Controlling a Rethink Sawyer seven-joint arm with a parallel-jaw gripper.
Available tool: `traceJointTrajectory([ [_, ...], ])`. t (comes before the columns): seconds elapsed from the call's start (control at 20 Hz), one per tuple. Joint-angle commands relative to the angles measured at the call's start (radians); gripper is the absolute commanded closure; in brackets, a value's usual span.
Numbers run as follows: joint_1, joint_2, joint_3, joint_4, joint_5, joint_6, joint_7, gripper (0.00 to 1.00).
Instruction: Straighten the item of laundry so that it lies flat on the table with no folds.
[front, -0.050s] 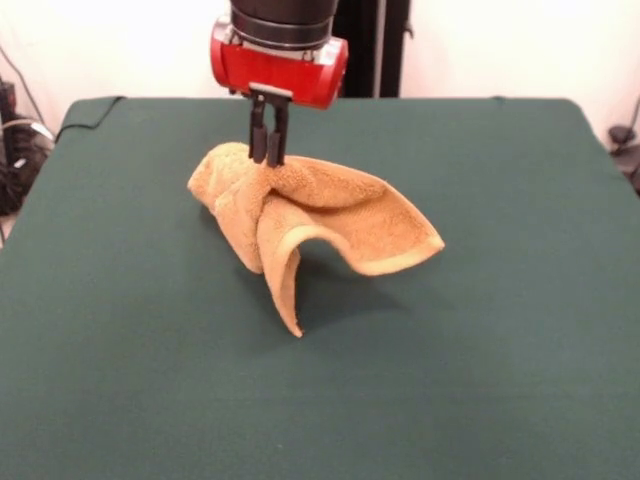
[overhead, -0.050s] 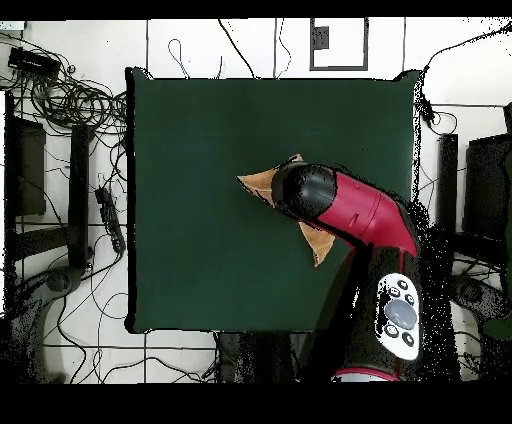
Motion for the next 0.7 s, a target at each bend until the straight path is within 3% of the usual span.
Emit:
traceJointTrajectory([
  [0.05, 0.026, -0.016, 0.049, 0.094, 0.038, 0.134, 0.235, 1.00],
  [0.7, 0.107, -0.072, -0.037, 0.038, 0.016, 0.315, 0.313, 1.00],
])
